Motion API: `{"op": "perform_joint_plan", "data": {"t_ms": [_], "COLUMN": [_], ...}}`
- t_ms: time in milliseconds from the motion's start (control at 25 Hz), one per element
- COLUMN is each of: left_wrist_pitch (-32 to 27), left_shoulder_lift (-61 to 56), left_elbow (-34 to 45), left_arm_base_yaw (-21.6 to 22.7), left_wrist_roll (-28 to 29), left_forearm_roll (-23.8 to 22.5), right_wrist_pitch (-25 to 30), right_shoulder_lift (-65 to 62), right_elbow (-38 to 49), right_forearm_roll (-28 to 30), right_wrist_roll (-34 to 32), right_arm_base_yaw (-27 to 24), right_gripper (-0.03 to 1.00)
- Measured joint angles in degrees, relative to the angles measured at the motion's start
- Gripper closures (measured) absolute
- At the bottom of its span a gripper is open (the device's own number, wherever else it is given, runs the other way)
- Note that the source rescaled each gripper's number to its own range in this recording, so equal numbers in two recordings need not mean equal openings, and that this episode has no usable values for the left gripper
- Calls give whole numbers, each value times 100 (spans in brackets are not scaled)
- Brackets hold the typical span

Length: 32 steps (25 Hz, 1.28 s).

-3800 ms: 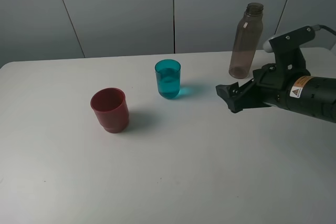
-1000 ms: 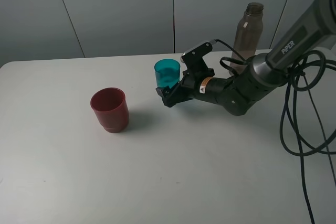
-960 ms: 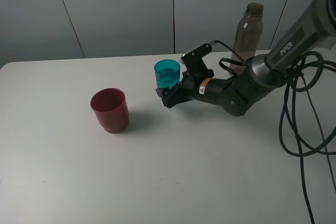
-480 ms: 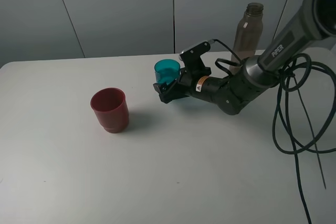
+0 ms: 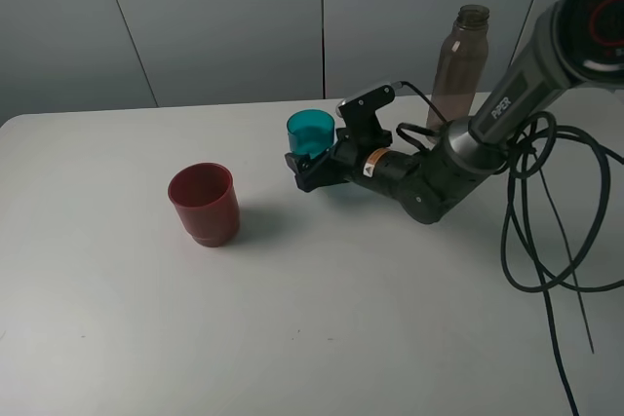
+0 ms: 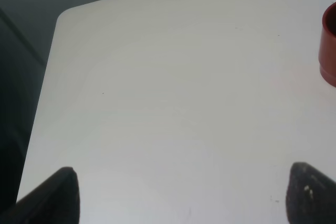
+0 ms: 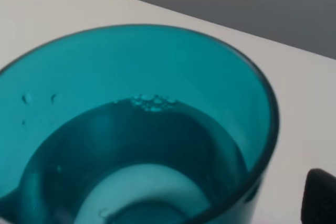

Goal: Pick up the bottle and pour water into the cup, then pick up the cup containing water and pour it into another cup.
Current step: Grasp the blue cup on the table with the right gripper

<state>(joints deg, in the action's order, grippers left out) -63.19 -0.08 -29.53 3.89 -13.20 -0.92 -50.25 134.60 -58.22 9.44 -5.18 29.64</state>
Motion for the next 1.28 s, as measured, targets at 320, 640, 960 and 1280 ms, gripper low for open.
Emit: {"op": "perform_joint_plan", "data": {"t_ms": [320, 640, 960, 1280], "left_wrist_pitch": [0, 0, 0, 0], "left_shoulder_lift": [0, 0, 0, 0], "left_elbow": [0, 0, 0, 0], "left_arm_base_yaw": [0, 0, 0, 0], "left_wrist_roll": [0, 0, 0, 0], "left_forearm_roll": [0, 0, 0, 0], "right_wrist_pitch": [-35, -84, -132, -142], "right_shoulder_lift": [131, 156, 156, 156], "right_elbow": [-271, -283, -295, -304], "right_forearm_roll": [0, 0, 64, 314], "right_wrist_roll": [-134, -170, -155, -121], "right_arm_base_yaw": [0, 0, 0, 0], "right_gripper": [-3, -3, -3, -3]}}
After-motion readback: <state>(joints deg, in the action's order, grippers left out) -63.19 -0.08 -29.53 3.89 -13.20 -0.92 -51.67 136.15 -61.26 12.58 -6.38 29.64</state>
